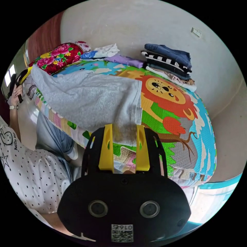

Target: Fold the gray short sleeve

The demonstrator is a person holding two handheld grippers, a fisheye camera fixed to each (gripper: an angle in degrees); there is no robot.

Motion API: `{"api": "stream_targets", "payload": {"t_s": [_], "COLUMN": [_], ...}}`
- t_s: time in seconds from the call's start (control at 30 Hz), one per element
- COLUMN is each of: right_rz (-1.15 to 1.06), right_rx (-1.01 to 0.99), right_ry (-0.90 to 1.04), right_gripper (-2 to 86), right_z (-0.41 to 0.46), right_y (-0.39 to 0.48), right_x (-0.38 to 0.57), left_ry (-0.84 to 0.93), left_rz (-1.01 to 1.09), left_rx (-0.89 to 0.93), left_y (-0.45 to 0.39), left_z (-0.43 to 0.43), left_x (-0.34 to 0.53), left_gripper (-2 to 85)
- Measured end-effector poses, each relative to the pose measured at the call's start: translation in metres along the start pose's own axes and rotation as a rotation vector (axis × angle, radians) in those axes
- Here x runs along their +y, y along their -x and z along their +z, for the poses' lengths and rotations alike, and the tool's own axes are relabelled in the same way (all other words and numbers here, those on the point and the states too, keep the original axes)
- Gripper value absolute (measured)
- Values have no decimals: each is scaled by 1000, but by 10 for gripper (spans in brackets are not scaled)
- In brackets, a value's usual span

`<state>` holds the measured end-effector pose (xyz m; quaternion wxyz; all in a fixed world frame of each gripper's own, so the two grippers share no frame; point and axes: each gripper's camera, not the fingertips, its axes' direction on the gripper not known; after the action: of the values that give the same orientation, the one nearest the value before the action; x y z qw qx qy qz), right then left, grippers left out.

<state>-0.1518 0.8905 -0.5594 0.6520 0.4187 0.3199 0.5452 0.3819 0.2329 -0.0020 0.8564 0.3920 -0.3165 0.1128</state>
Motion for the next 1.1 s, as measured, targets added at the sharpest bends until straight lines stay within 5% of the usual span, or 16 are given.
{"api": "stream_targets", "payload": {"t_s": [0.07, 0.2, 0.47, 0.7, 0.83, 0.97, 1.1], "right_rz": [12, -22, 41, 76, 89, 93, 62], "right_rx": [-29, -62, -47, 19, 174, 414, 532], "right_ry": [5, -78, -681, -458, -511, -913, -880], "right_gripper": [19, 4, -1, -2, -2, -1, -1], "right_z": [-5, -37, -192, -162, -182, -257, -266], "right_y": [-7, -9, -29, -49, -55, -26, -3], "right_x": [5, 15, 65, -21, -97, -119, -130], "left_ry": [15, 4, -135, 150, 39, -140, -85], "left_rz": [4, 76, 262, 102, 177, 228, 184], "left_rx": [-32, -49, -31, 45, 29, 0, 56], "left_y": [-5, -31, -94, -39, -69, -123, -103], "left_z": [-4, -17, -50, 79, 100, 84, 104], "left_x": [3, 4, -19, -109, -174, -210, -185], "left_gripper": [-10, -9, -9, -9, -9, -9, -9]}}
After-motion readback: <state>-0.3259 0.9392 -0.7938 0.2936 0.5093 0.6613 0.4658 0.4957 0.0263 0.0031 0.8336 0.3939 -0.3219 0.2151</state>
